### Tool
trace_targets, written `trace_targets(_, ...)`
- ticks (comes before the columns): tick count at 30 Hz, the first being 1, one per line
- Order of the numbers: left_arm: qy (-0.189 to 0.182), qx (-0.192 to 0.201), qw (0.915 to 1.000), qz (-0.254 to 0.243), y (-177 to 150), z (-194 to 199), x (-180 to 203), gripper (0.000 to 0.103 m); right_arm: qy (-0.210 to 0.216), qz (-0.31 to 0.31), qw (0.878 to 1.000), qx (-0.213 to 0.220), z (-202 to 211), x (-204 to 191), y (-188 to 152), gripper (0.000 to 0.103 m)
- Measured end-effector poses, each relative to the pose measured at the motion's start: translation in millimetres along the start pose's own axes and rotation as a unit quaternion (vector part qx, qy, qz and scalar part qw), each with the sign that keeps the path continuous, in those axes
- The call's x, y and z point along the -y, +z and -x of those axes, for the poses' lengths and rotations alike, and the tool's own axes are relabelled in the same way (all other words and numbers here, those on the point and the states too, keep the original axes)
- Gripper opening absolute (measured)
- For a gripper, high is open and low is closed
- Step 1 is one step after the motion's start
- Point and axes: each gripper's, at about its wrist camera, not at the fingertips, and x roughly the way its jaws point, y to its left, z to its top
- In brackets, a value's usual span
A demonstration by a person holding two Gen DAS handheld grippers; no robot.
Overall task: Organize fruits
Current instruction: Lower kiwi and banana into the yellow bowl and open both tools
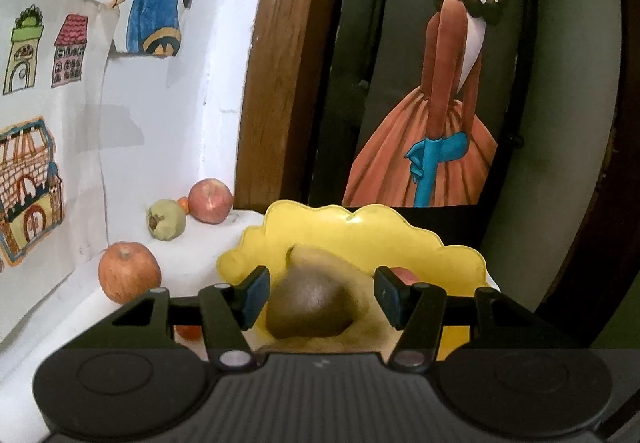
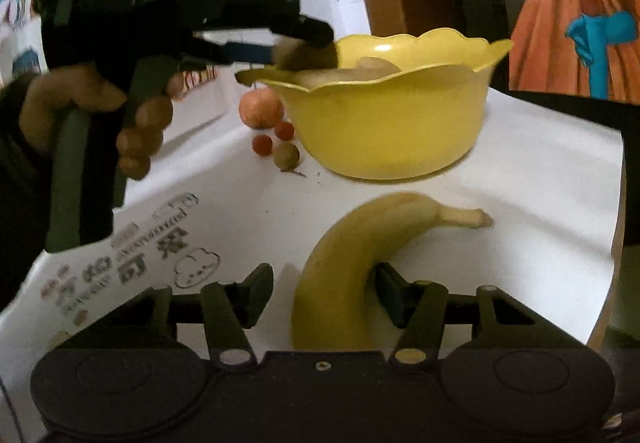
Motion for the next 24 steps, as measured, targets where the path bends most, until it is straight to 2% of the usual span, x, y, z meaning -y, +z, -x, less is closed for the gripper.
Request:
trace_targets(1, 0.0, 0.002, 1.0, -0.003, 0, 0, 1, 0.062, -0.005, 0.007, 1.0, -0.002, -2, -1, 0, 0.054)
trace_targets(3, -0.001, 0.006, 0.9999, -0.01, 0, 1, 3, 0.062, -0.013, 0.016, 1.0, -0.001, -4, -1, 1, 0.041)
trace_targets(5, -0.003, 0.01, 0.9998, -0.015, 0, 3, 5, 0.064, -0.009, 0.015, 1.0, -0.001, -5, 0, 0, 0.039)
trace_targets(10, -0.009, 0.02, 0.9995, -0.025, -2, 7, 9, 0.07, 0.0, -0.003, 1.0, 0.0, -3, 4, 2, 0.037)
trace_targets(13, -0.008, 0.023, 0.9993, -0.029, -4, 10, 10, 0.074, 0.027, -0.039, 0.999, 0.011, 3, 13, 2, 0.037)
trace_targets(18, -0.008, 0.028, 0.9993, -0.024, -4, 14, 10, 0.082, 0.09, -0.132, 0.986, 0.038, 20, 35, -1, 0.036)
trace_targets(24, -0.006, 0.037, 0.999, -0.024, -3, 23, 9, 0.09, 0.111, -0.159, 0.978, 0.079, 55, 35, 1, 0.036)
